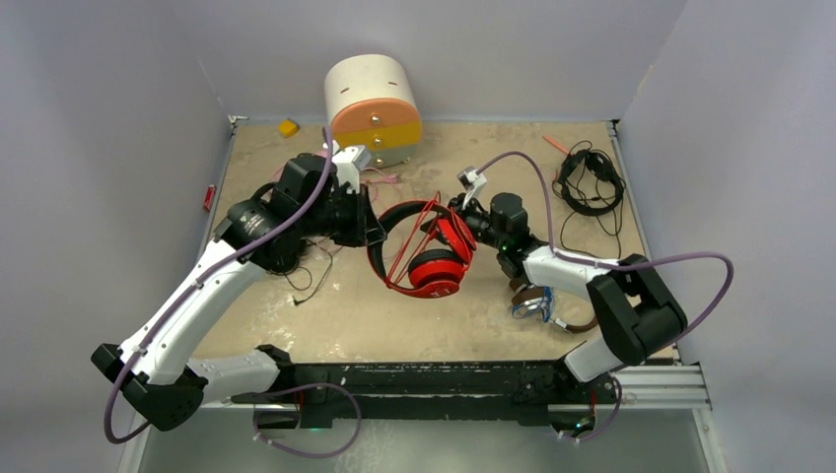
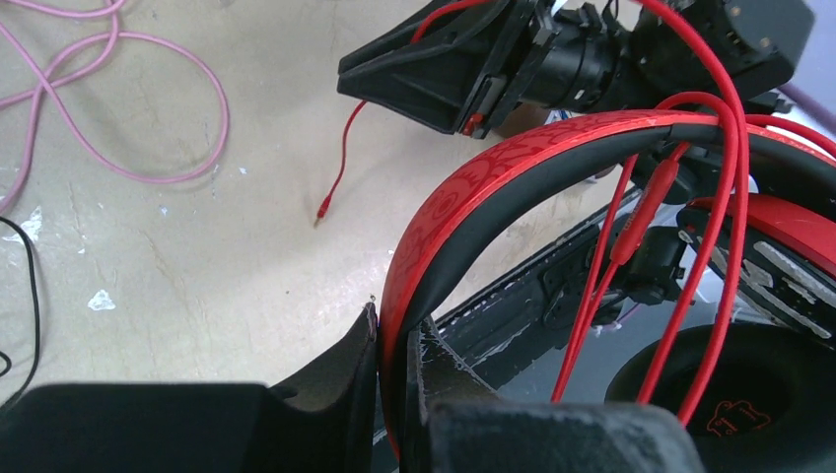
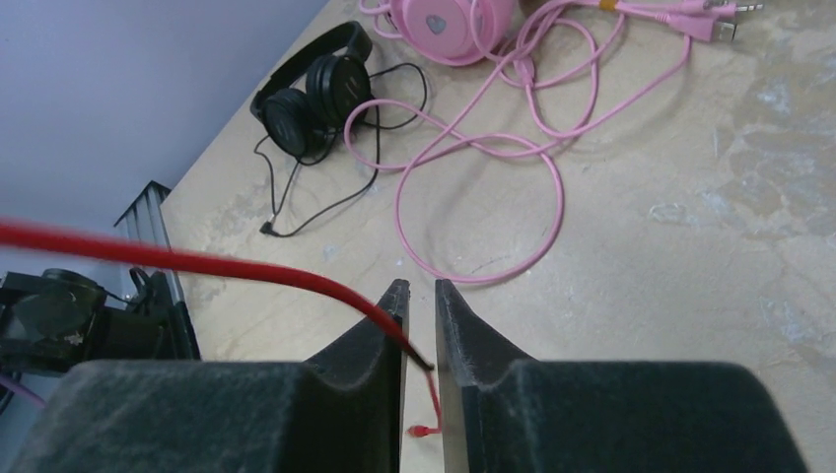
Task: Wrap the headphones
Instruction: Wrap the headphones cable around the headphones.
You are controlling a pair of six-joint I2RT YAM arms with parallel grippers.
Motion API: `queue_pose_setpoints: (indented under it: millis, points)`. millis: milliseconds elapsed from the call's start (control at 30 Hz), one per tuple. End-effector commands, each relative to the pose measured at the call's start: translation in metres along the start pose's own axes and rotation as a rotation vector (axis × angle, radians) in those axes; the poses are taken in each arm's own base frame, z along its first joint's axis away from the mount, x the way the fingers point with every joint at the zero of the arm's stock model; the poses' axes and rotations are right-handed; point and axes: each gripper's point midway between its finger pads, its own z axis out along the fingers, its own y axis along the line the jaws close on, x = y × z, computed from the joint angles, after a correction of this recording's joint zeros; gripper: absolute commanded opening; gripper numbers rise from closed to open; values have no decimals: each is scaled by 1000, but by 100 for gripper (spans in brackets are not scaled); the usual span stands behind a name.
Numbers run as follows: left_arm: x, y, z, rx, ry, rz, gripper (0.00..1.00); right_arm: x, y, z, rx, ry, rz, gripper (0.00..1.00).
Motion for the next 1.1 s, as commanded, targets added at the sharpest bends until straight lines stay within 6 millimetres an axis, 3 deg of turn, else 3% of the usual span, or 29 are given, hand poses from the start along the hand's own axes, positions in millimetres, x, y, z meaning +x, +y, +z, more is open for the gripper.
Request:
queue_pose_setpoints:
  millis: [0,133,700,1067]
  points:
    - [-33,-32,-13,100,-104,-41,0,-13,8,2,-62,-78,-21,20]
    - [-35,-28,-8,72,-97,-56,0,-9,7,2,-72,-89,-20,25]
    - [-67,-20,-13,-47,-177,-109,0,26,-7,13,-77,-47,34,23]
    - [-96,-13,-16,-132,-265,-159,0,63,7,18,-104,14,45,16]
